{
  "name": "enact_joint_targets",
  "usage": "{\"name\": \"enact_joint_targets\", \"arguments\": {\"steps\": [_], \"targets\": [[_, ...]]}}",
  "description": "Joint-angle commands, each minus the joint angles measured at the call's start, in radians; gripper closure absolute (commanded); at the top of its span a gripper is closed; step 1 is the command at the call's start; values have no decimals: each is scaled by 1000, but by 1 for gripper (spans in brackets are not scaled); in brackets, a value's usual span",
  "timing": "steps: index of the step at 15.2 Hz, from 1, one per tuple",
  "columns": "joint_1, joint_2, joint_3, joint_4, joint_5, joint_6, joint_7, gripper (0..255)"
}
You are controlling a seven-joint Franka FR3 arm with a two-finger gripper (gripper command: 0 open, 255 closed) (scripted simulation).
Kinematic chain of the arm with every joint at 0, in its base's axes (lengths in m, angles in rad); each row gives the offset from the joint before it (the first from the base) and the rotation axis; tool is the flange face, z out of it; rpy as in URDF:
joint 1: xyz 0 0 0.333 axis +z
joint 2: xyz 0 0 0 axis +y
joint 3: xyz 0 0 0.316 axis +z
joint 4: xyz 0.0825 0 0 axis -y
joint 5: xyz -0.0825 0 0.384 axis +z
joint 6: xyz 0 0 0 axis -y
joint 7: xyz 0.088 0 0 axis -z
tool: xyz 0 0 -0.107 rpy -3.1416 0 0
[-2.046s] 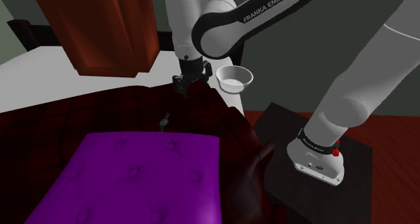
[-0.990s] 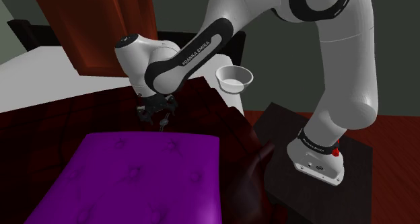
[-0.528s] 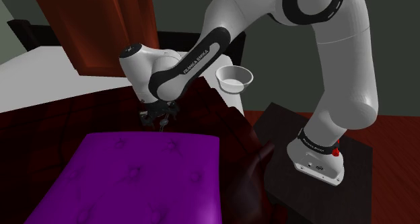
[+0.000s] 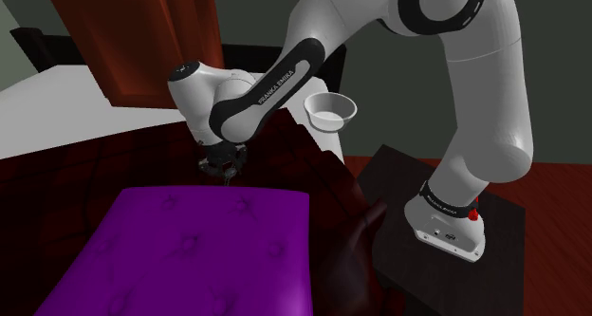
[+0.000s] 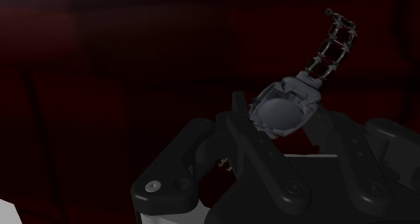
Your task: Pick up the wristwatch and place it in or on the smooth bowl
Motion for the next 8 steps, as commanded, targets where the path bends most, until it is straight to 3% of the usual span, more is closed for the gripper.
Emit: {"name": "enact_joint_targets", "arguments": {"steps": [1,8], "targets": [[-1,2,-2,-1,-1,-2,0,255],[-3,-7,2,-1,4,-10,-3,255]]}}
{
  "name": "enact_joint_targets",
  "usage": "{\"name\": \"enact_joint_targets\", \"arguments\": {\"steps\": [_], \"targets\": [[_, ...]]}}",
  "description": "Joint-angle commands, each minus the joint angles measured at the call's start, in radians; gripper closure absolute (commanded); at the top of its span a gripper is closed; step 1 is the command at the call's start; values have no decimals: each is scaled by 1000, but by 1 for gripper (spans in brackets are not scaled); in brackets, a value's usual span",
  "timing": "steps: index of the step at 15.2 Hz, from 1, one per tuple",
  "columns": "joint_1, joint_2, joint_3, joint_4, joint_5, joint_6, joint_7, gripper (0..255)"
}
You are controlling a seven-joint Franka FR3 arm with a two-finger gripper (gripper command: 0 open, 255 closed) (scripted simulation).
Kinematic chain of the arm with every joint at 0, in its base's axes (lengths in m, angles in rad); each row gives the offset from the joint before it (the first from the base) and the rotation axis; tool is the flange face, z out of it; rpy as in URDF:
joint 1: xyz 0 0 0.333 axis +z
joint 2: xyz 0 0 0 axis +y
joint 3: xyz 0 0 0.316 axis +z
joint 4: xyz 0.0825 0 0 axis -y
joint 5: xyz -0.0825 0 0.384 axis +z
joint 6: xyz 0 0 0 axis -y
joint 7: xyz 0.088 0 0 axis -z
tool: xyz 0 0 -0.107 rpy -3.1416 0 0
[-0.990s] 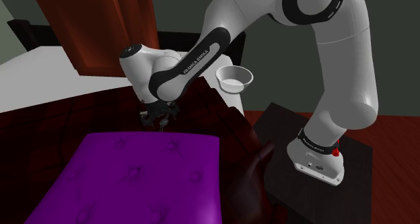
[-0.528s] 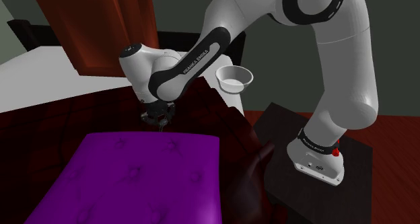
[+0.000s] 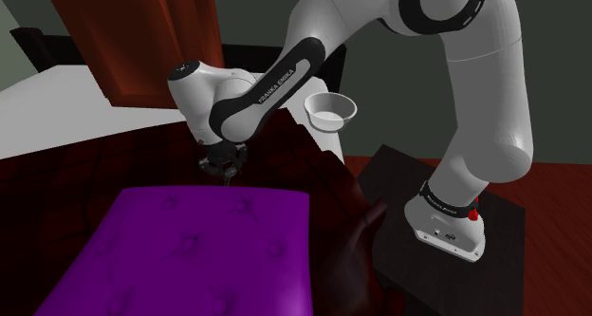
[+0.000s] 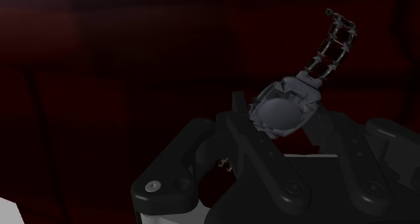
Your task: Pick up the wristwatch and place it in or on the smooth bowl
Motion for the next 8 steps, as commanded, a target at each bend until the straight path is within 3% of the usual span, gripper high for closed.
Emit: {"name": "enact_joint_targets", "arguments": {"steps": [1,8], "targets": [[-3,-12,4,1,8,-15,-5,255],[-17,-68,26,16,42,-79,-30,255]]}}
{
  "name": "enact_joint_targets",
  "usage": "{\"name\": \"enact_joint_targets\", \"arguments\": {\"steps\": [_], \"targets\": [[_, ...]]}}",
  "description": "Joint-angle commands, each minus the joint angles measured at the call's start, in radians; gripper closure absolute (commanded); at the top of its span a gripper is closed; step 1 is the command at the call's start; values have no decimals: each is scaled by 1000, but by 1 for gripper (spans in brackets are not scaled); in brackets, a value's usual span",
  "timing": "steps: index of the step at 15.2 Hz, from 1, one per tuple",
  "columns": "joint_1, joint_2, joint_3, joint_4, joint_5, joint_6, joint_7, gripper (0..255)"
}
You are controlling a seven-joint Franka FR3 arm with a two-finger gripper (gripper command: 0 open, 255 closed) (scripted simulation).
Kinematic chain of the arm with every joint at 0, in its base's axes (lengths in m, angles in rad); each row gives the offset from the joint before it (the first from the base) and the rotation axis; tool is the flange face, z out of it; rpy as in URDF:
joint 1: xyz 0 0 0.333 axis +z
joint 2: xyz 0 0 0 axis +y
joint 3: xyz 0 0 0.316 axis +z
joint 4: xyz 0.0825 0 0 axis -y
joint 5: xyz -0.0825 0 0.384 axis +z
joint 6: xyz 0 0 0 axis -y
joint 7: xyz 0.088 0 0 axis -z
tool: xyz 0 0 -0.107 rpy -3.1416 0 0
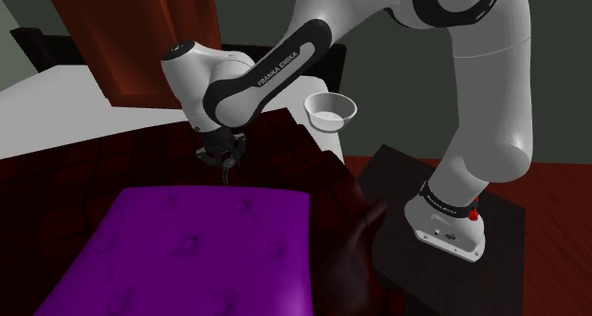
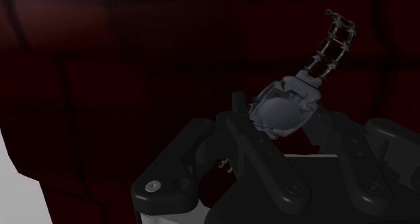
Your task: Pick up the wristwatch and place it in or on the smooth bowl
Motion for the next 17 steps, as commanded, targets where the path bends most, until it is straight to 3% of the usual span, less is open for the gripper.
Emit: {"name": "enact_joint_targets", "arguments": {"steps": [1,17], "targets": [[-4,-17,6,4,10,-19,-7,255],[-22,-118,40,83,77,-183,-59,255]]}}
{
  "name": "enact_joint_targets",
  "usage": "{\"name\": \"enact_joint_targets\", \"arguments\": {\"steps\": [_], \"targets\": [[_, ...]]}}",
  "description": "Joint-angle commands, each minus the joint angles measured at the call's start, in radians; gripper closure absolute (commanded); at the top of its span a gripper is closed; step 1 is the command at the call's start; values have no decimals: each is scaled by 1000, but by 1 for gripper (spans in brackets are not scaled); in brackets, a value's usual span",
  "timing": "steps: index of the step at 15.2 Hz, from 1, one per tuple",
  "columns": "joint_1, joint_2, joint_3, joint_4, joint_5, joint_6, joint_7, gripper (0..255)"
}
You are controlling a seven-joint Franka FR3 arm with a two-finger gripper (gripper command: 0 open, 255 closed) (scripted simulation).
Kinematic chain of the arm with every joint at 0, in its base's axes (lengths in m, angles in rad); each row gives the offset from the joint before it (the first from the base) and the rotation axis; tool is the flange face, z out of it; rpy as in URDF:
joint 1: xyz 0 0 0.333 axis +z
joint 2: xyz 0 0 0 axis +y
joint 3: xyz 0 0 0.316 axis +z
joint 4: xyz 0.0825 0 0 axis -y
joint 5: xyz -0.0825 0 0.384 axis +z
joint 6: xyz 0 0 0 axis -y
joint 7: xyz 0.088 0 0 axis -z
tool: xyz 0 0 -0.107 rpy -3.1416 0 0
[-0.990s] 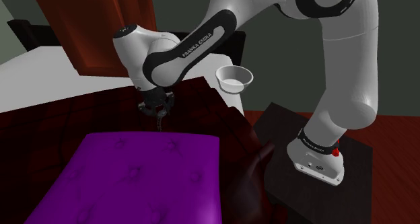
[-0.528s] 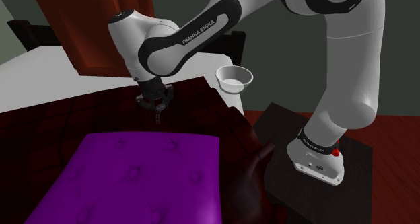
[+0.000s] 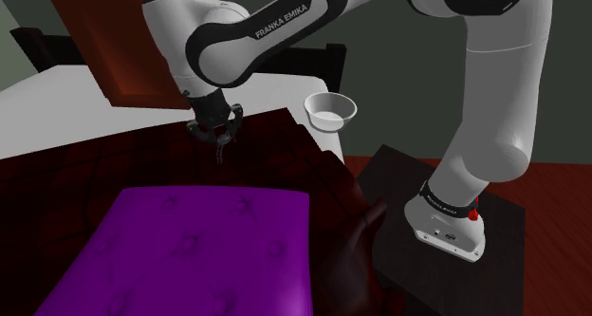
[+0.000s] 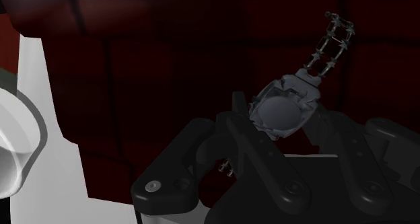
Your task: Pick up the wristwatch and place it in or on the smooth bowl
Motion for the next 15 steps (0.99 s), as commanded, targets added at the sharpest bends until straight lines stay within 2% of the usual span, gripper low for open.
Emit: {"name": "enact_joint_targets", "arguments": {"steps": [1,4,10,15], "targets": [[-2,-12,3,11,8,-21,-6,255],[-3,-22,6,26,15,-45,-12,255],[-132,-194,-9,-190,84,40,-148,255],[-216,-317,-44,-330,136,93,-278,255]]}}
